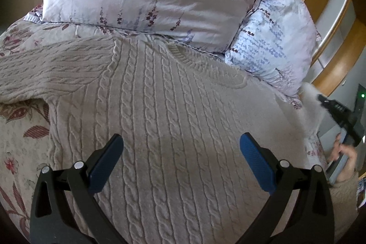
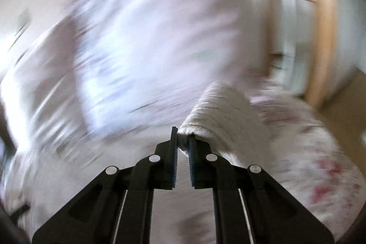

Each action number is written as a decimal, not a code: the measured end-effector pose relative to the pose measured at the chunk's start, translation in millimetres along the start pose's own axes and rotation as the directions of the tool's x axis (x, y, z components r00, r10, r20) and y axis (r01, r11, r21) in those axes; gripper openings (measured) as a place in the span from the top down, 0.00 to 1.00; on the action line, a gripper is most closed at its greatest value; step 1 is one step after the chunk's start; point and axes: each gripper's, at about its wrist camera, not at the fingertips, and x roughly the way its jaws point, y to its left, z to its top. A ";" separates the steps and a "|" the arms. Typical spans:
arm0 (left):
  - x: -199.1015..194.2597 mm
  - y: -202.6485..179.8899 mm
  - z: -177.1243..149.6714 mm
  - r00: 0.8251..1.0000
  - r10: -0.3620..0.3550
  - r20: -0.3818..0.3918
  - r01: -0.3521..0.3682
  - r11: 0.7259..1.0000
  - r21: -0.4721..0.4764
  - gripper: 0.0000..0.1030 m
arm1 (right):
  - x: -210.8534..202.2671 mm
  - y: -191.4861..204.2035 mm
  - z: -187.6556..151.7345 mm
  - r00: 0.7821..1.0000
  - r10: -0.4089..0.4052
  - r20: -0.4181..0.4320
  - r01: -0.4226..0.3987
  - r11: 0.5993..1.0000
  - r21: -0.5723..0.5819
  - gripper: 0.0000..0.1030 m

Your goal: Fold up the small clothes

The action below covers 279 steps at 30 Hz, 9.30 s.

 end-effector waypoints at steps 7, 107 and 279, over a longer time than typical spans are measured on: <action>-15.1 6.8 -2.8 1.000 -0.018 0.024 0.018 1.000 0.001 0.02 | 57.9 86.7 -68.5 0.948 0.095 -0.304 -0.144 0.979 -0.144 0.89; -83.9 271.3 1.7 0.975 0.181 0.132 -0.024 0.671 -0.741 0.69 | 15.8 13.6 -90.4 0.938 0.279 -0.206 -0.182 0.902 0.392 0.39; 14.4 41.9 98.1 0.979 0.146 0.141 -0.155 0.987 0.052 0.94 | 4.6 24.1 -13.3 0.998 0.028 0.056 -0.024 0.997 -0.068 0.92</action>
